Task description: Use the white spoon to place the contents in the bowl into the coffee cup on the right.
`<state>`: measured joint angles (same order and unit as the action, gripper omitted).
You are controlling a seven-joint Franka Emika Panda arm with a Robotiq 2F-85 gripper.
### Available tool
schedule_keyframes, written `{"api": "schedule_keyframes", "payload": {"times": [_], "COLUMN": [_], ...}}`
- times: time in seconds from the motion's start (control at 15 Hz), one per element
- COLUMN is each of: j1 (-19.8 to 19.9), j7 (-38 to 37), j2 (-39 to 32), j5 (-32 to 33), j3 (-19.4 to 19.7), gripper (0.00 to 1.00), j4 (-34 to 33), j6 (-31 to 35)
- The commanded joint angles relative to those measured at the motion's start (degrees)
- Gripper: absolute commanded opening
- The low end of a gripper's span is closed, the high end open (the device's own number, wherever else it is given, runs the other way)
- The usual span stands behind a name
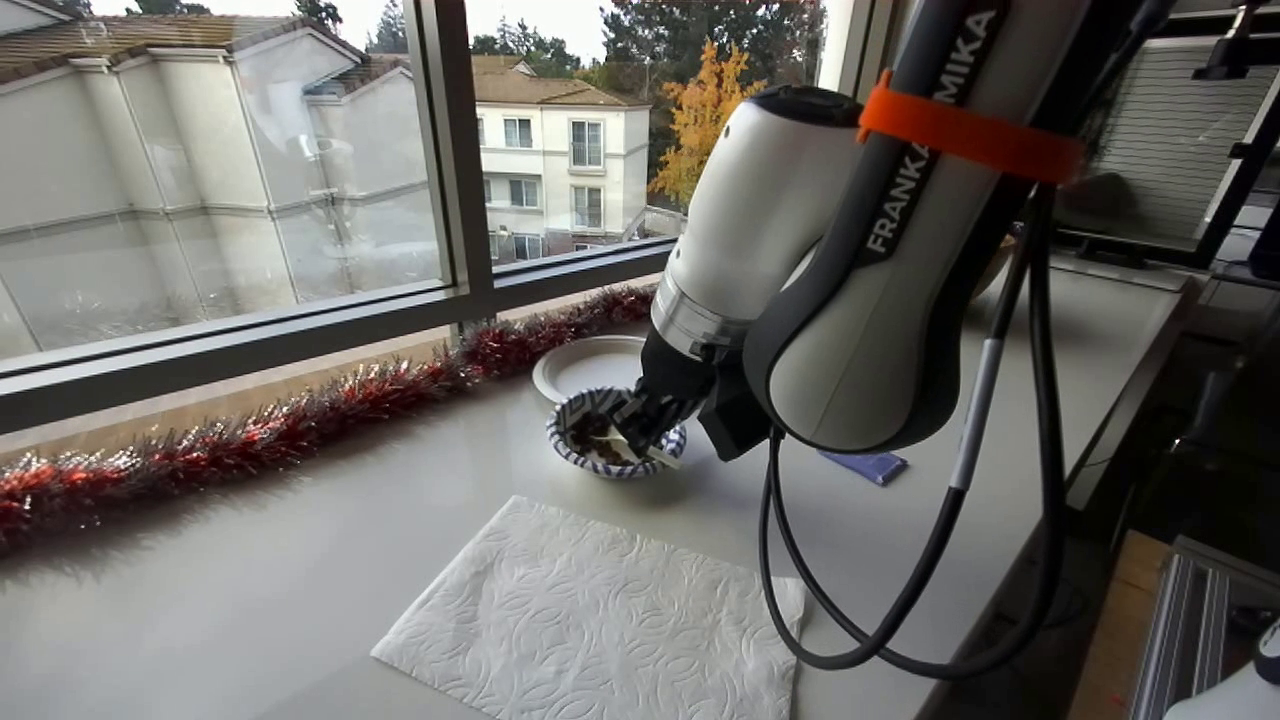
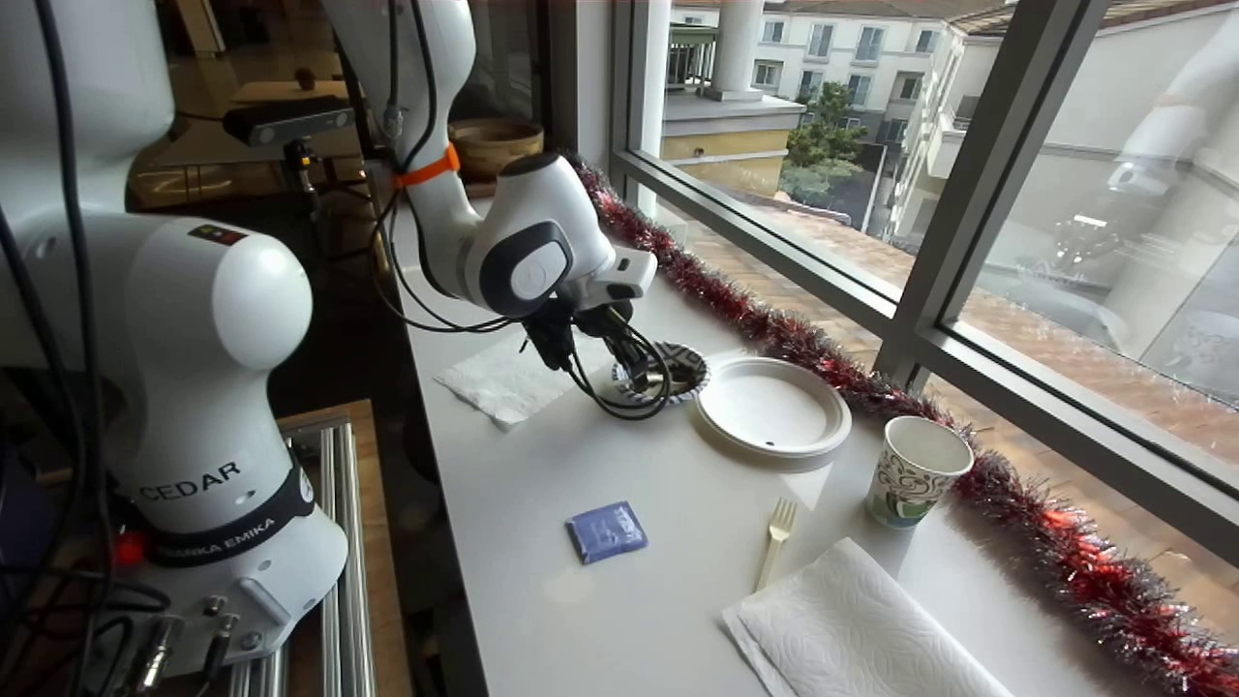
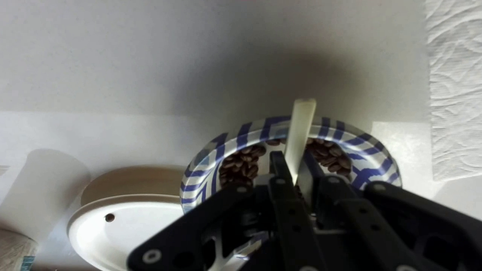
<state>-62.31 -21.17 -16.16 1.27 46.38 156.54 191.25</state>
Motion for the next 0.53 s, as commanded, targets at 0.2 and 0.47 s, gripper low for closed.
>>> {"api": "schedule_keyframes", "payload": {"times": [0.2,0.47], "j1": [-0.77,-1.91], "j7": [0.81,2.03], "j2": [-1.69,-1.33], "j5": [0.36,0.15], "j3": [0.00,0.77], "gripper": [0.03,0.03], "j4": [0.71,0.67], "j6": [3.33,3.14]}}
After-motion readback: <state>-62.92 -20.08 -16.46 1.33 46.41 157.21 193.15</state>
